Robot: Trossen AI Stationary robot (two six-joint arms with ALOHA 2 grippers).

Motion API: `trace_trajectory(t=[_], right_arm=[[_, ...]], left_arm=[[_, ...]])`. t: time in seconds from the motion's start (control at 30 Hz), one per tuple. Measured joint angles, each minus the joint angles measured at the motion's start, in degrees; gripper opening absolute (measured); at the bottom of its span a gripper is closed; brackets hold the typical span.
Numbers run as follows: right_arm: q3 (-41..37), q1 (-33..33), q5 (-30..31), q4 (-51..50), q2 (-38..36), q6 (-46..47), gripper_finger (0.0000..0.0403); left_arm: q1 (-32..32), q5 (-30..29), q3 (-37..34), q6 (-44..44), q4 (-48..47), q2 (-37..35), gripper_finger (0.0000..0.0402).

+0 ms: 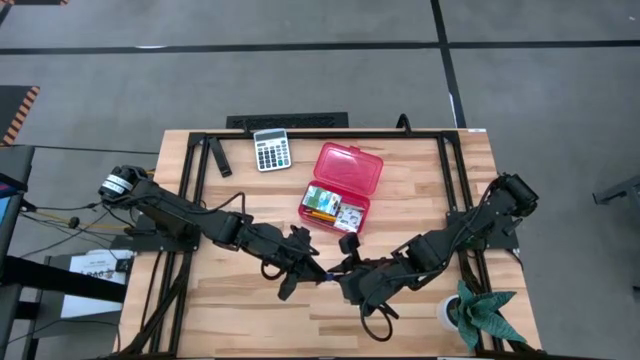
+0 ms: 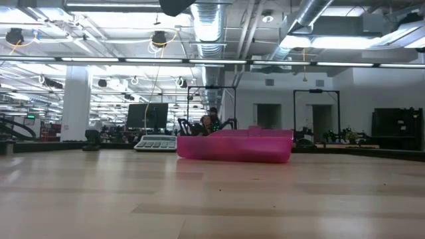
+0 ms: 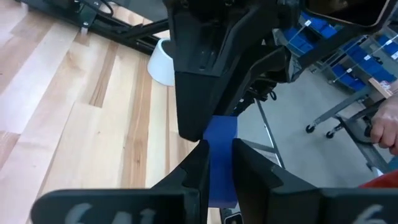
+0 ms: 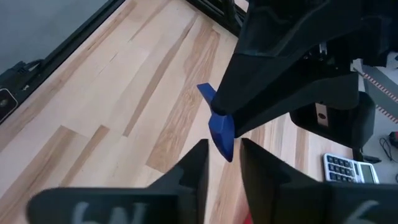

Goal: Pack school essentials
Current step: Put the eraser into the supply box

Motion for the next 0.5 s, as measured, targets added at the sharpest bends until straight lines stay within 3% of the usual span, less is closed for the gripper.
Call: trace_trajectory(t=[0.3, 0.5], right_arm=[[0.0, 1.2, 0.0, 1.2, 0.0, 0.2, 0.0164], [0.0, 1.1, 1.4, 2.0, 0.0, 0.8, 0.0157]], left_arm=[[0.0, -0.4, 0.0, -1.4, 0.1, 0.0, 0.0043], [0.0, -0.5, 0.0, -2.7, 0.3, 0.0, 0.0043]])
